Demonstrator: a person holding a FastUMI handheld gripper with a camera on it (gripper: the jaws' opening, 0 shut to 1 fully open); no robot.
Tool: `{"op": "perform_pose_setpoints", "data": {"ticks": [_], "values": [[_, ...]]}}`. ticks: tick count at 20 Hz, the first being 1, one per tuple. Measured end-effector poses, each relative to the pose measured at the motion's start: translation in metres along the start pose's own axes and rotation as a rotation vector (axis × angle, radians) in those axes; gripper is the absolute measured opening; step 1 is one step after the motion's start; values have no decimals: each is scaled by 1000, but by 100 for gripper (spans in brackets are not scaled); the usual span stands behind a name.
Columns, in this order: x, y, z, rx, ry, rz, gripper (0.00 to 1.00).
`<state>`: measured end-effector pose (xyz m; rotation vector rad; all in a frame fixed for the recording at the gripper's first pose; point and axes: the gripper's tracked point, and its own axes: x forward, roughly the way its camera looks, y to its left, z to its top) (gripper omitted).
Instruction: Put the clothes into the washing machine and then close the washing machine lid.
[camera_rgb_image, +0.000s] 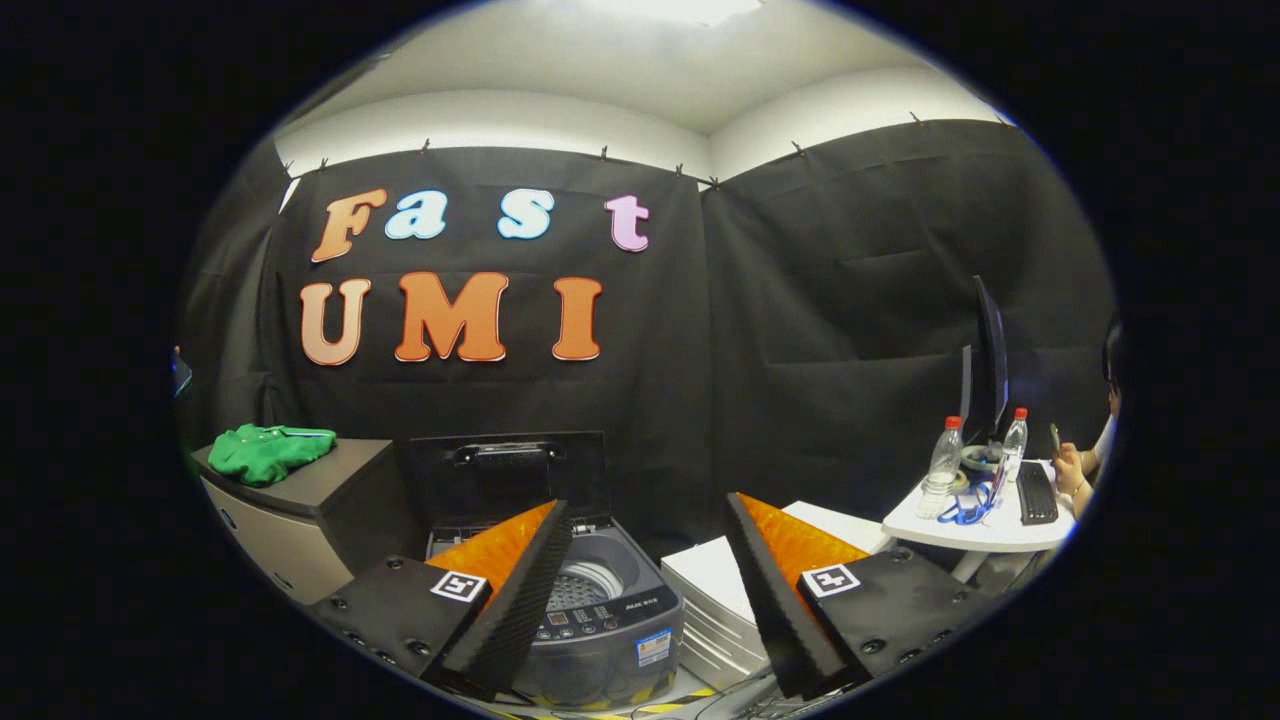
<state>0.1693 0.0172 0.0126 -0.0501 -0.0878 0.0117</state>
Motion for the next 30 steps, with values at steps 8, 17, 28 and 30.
{"op": "perform_pose_setpoints", "data": {"ticks": [8,17,28,30], "values": [[-19,7,56,-22,-10,45,99],[-57,-52,68,77,-36,212,99],[-89,-164,92,182,-61,322,99],[-87,-168,102,114,-88,315,98]]}}
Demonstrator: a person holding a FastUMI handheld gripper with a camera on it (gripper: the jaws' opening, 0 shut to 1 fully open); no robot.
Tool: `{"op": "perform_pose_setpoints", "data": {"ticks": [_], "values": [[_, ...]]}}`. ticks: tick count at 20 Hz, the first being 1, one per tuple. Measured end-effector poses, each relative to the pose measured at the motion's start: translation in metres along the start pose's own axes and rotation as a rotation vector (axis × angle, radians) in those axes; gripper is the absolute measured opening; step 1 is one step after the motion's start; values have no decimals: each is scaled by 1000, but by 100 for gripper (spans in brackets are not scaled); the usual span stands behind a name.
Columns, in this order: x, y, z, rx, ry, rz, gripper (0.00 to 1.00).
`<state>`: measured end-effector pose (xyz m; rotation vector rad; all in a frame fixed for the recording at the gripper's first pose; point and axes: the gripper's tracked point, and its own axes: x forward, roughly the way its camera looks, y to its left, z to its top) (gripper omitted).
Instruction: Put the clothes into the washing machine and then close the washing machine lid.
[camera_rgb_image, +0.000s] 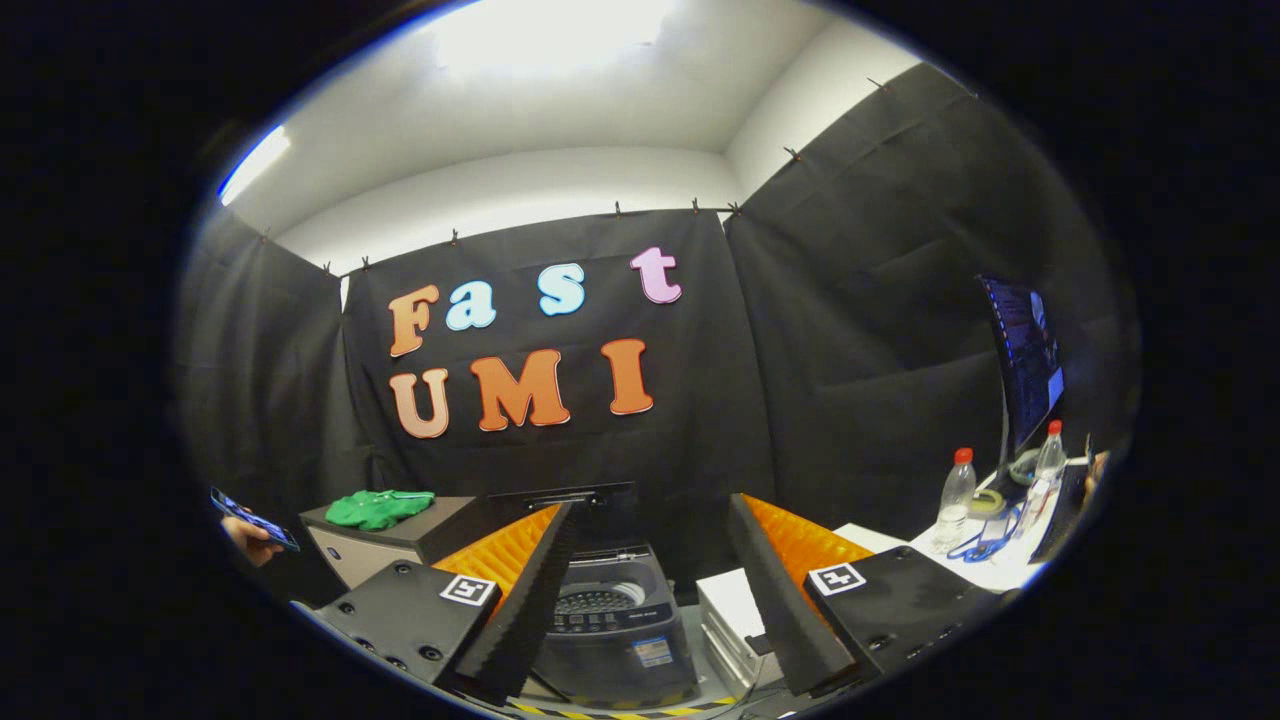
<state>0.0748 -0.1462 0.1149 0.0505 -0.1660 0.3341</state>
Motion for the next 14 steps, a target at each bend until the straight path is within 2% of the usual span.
{"op": "perform_pose_setpoints", "data": {"ticks": [3,7,11,14], "values": [[17,15,18,-81,-10,-18,98],[35,112,38,-129,-58,137,98],[82,203,32,-5,-29,233,98],[142,272,20,21,8,269,98]]}}
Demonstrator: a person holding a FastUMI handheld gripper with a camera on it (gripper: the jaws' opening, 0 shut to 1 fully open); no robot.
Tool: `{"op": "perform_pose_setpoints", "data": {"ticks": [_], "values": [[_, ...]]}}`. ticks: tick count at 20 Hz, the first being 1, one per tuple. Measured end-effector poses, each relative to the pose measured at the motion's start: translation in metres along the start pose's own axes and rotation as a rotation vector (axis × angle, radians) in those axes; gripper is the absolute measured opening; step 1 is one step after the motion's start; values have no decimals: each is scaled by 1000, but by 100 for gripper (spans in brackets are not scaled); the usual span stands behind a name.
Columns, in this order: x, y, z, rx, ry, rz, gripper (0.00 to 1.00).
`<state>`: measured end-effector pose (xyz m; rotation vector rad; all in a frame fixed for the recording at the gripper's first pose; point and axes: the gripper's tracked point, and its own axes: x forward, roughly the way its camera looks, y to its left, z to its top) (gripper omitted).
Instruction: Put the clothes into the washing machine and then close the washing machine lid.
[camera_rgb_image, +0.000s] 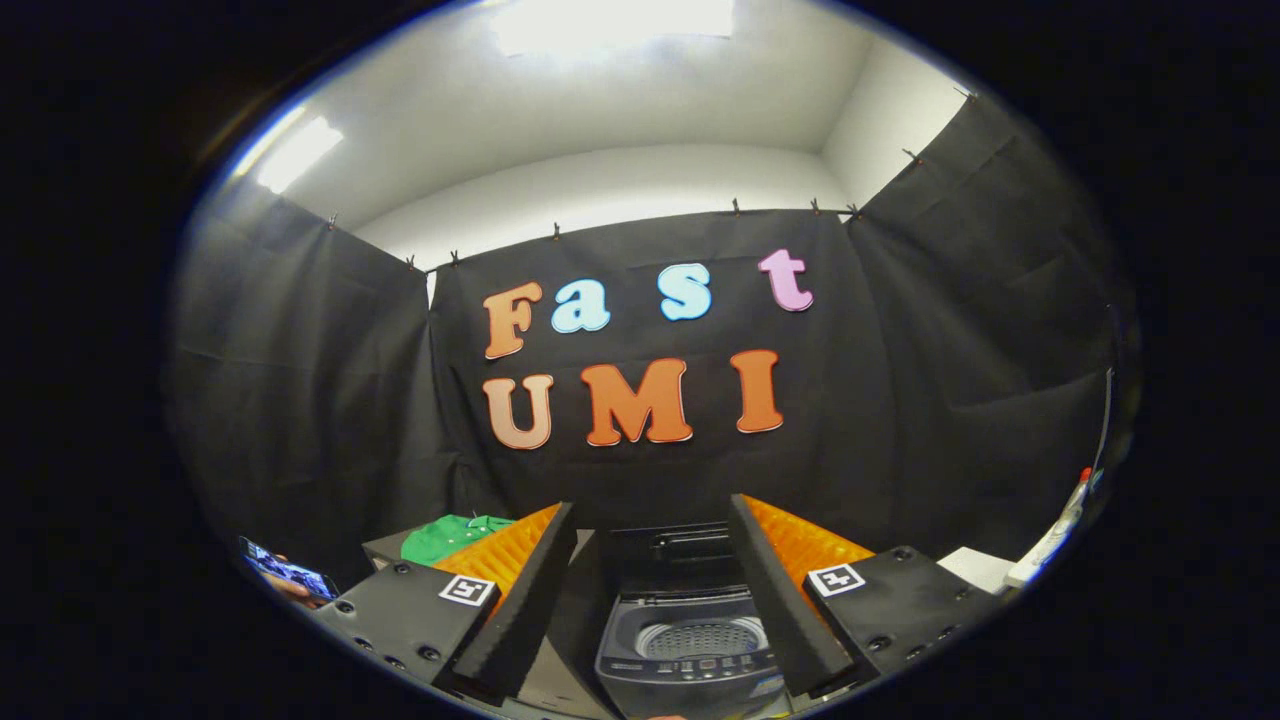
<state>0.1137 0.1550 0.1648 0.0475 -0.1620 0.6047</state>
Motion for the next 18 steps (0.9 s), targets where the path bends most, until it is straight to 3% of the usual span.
{"op": "perform_pose_setpoints", "data": {"ticks": [5,9,13,18], "values": [[126,139,-53,31,116,154,98],[190,252,-91,54,218,298,98],[249,306,-126,4,314,313,98],[290,317,-190,-73,530,253,98]]}}
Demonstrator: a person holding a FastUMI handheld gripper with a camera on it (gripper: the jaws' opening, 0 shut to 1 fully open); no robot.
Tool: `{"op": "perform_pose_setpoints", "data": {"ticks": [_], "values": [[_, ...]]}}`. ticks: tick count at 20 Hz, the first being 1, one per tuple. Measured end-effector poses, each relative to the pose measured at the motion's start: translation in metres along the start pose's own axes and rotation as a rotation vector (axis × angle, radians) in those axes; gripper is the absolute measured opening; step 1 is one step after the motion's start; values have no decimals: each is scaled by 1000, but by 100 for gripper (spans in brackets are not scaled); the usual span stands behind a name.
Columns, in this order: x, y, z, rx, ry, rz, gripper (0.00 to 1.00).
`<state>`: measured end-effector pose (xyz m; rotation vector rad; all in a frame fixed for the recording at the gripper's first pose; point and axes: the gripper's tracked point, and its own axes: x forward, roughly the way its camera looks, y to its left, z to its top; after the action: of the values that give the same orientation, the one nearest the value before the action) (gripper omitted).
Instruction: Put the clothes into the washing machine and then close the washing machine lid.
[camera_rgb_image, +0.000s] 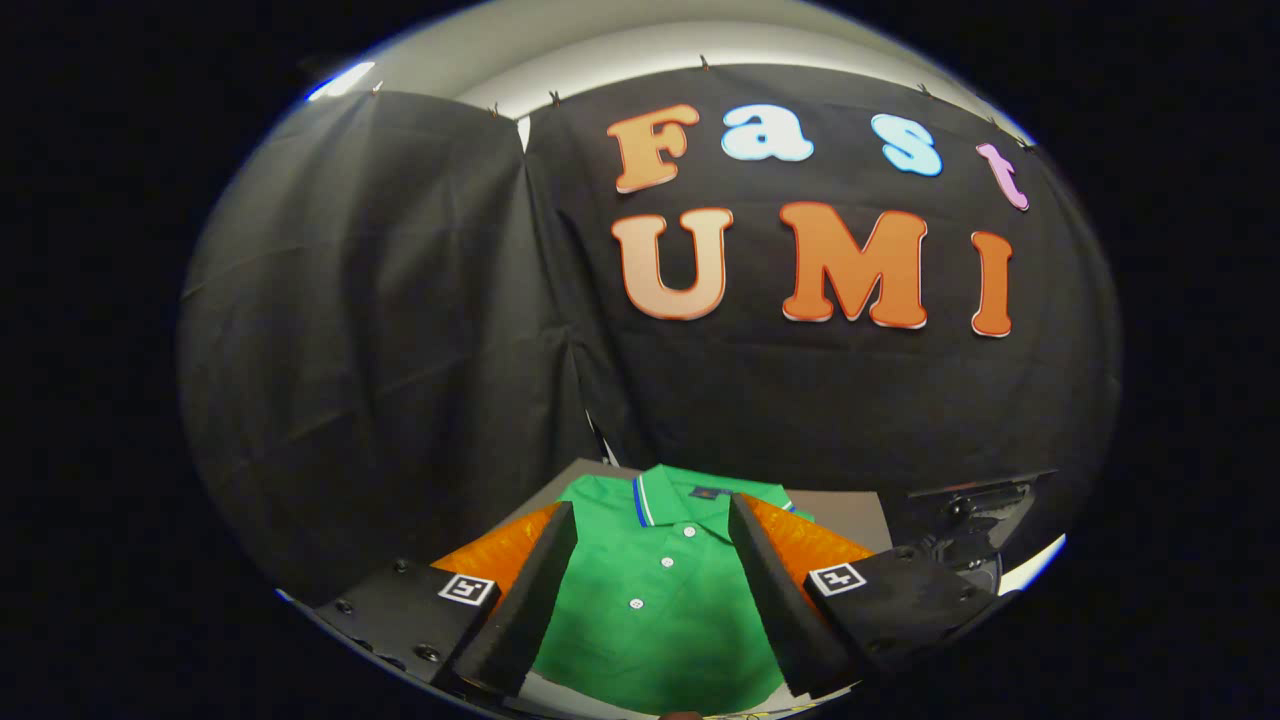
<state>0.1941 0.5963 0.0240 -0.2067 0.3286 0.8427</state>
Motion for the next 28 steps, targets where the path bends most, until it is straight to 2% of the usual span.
{"op": "perform_pose_setpoints", "data": {"ticks": [4,8,12,18,22,24,25,28], "values": [[29,7,-36,24,162,32,99],[42,-3,-69,6,244,0,99],[45,-3,-78,71,195,17,99],[45,-3,-79,56,194,63,93],[45,0,-82,54,213,104,79],[44,-1,-80,76,189,124,55],[41,0,-83,68,182,136,53],[38,-6,-80,95,146,142,25]]}}
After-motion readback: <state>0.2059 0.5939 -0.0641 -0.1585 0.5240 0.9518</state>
